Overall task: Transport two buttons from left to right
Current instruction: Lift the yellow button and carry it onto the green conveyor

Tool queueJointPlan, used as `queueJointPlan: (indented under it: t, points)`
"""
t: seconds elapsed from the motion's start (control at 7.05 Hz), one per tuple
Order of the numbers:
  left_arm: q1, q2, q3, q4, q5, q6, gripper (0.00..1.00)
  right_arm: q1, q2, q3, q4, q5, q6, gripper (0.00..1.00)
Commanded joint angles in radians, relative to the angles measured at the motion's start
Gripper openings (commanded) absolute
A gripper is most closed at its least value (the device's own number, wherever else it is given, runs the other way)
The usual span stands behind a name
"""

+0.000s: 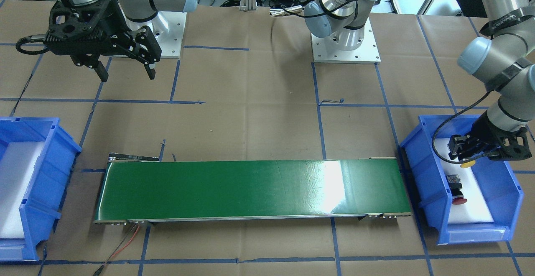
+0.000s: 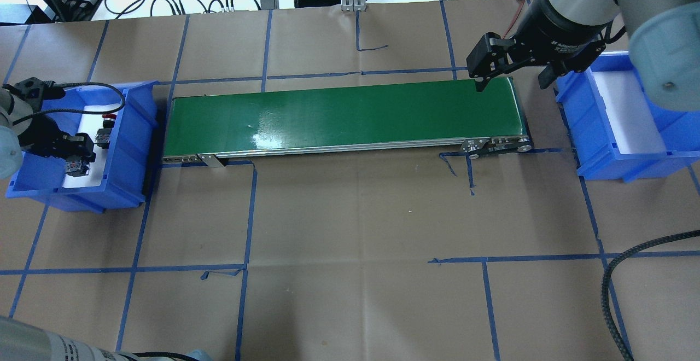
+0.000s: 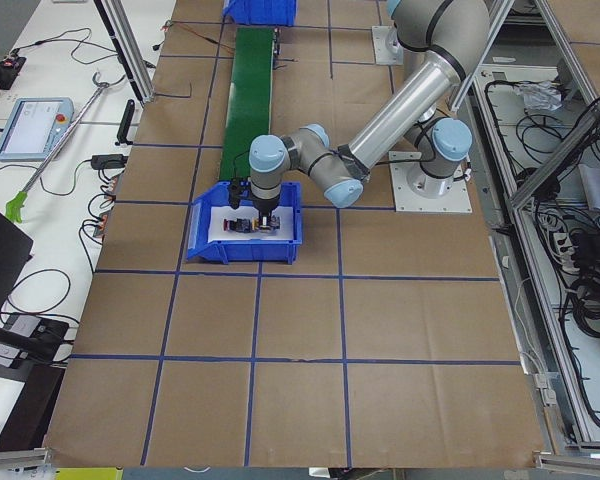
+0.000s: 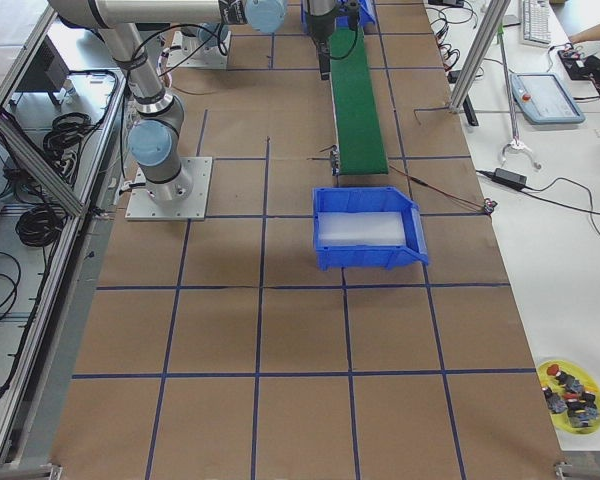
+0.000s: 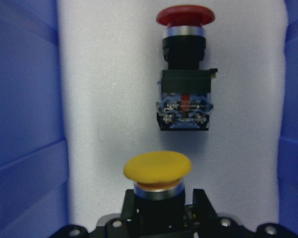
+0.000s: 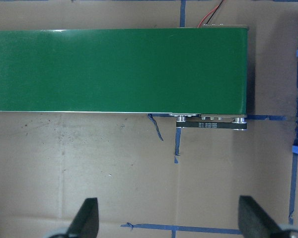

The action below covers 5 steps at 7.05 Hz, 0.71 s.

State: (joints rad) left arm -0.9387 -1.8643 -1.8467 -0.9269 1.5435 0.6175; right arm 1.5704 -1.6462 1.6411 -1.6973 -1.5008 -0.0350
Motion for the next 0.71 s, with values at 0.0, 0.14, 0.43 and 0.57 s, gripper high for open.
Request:
queueJointPlan:
  t: [0.0, 0.14, 0.43, 0.57]
  points:
    - [-0.002, 0.036, 0.116, -0.18, 0.003, 0.001, 0.19, -0.001, -0.001, -0.001, -0.001, 0.001, 0.001, 1.0]
    - [-0.015, 0.036, 0.145, -0.202, 0.001, 0.001, 0.21, -0.001, -0.003, -0.003, -0.001, 0.002, 0.0, 1.0]
    - [-0.104, 0.037, 0.184, -0.204, 0.001, -0.015, 0.23, -0.001, 0.0, -0.006, -0.002, 0.001, 0.0, 1.0]
    - [-0.177, 0.036, 0.219, -0.207, 0.007, -0.04, 0.23, -0.001, 0.0, -0.004, -0.001, -0.001, 0.0, 1.0]
